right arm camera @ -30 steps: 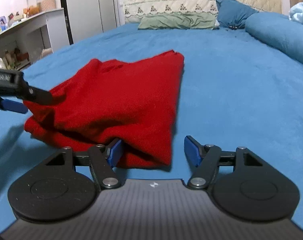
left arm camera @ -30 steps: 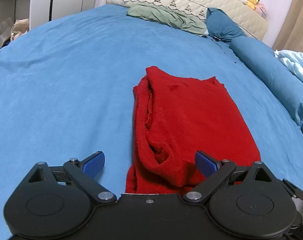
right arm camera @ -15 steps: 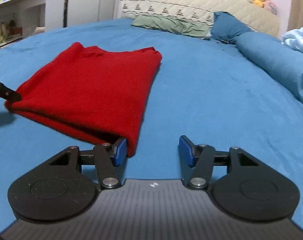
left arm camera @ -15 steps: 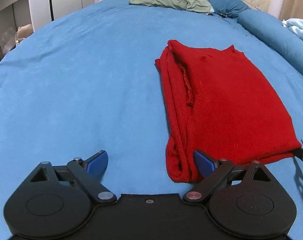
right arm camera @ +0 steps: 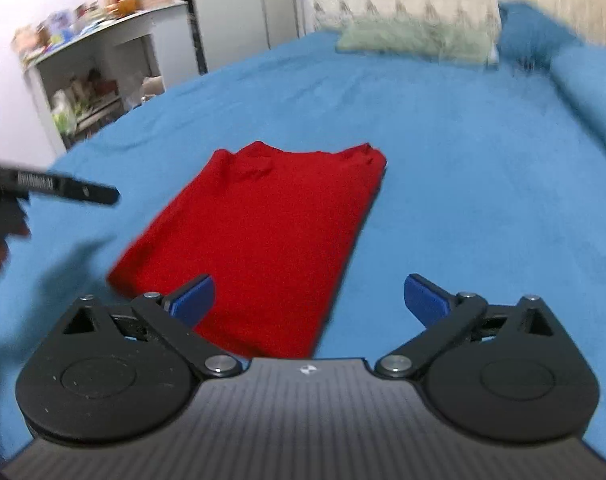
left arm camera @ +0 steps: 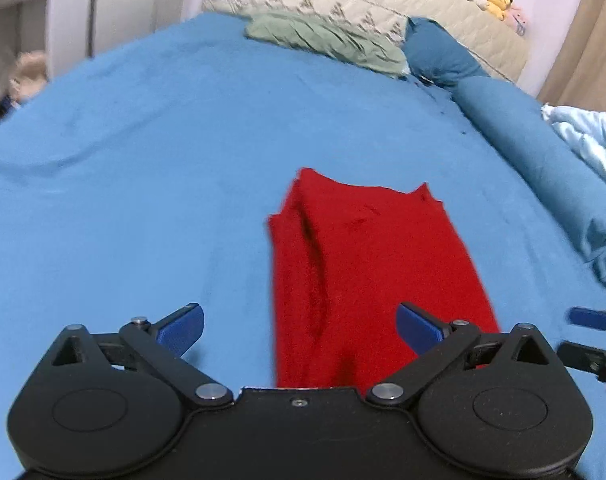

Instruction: Fold small clothes

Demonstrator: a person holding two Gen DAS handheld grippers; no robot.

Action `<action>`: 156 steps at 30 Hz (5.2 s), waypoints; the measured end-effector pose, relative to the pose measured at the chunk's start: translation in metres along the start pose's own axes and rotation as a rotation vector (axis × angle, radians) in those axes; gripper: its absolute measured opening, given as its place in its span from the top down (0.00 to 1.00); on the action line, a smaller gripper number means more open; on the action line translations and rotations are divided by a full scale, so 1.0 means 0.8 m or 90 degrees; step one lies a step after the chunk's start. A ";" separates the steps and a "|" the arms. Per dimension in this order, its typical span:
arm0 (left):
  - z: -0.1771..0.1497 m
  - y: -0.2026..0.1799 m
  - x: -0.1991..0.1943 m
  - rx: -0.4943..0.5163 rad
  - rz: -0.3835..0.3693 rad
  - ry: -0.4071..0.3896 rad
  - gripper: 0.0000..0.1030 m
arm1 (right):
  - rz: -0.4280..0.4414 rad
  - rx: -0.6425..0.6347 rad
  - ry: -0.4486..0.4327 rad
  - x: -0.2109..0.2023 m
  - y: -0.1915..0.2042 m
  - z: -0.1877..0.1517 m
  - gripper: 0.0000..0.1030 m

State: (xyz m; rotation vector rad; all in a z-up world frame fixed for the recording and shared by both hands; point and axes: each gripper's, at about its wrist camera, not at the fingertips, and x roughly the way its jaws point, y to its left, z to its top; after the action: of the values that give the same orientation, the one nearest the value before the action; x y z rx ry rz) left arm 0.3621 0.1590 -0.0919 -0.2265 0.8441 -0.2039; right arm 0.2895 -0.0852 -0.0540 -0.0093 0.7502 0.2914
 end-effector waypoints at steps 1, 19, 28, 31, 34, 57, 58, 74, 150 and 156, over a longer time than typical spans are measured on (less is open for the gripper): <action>0.006 0.001 0.015 -0.007 -0.011 0.013 0.00 | 0.007 0.030 0.017 0.012 -0.006 0.013 0.00; 0.019 -0.001 0.098 -0.026 -0.067 0.063 0.70 | 0.050 0.249 0.079 0.157 -0.050 0.026 0.59; 0.012 -0.075 -0.016 0.042 -0.102 -0.005 0.74 | 0.066 0.194 -0.016 0.042 -0.029 0.048 0.64; -0.021 -0.107 -0.052 0.046 -0.127 -0.005 0.74 | 0.068 0.191 -0.020 -0.020 -0.034 0.029 0.64; -0.070 -0.135 -0.062 0.040 -0.144 0.010 0.74 | 0.041 0.181 -0.006 -0.072 -0.035 -0.012 0.63; -0.178 -0.146 -0.012 0.126 0.056 -0.006 0.25 | -0.140 0.161 0.023 -0.060 -0.064 -0.161 0.16; -0.178 -0.149 -0.005 0.120 0.053 -0.008 0.25 | -0.138 0.169 0.017 -0.059 -0.067 -0.167 0.14; -0.157 -0.204 -0.219 0.140 0.083 -0.109 0.00 | -0.175 0.122 -0.057 -0.238 0.013 -0.125 0.00; -0.295 -0.247 -0.337 0.186 0.130 -0.087 0.00 | -0.252 0.151 0.066 -0.368 0.119 -0.224 0.00; -0.295 -0.248 -0.336 0.183 0.133 -0.094 0.00 | -0.252 0.151 0.066 -0.368 0.119 -0.225 0.00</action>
State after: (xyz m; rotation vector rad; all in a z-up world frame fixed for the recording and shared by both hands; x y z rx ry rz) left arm -0.0083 0.0131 0.0035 0.1150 0.6775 -0.1095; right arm -0.0603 -0.0901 0.0213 0.0513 0.8637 -0.1775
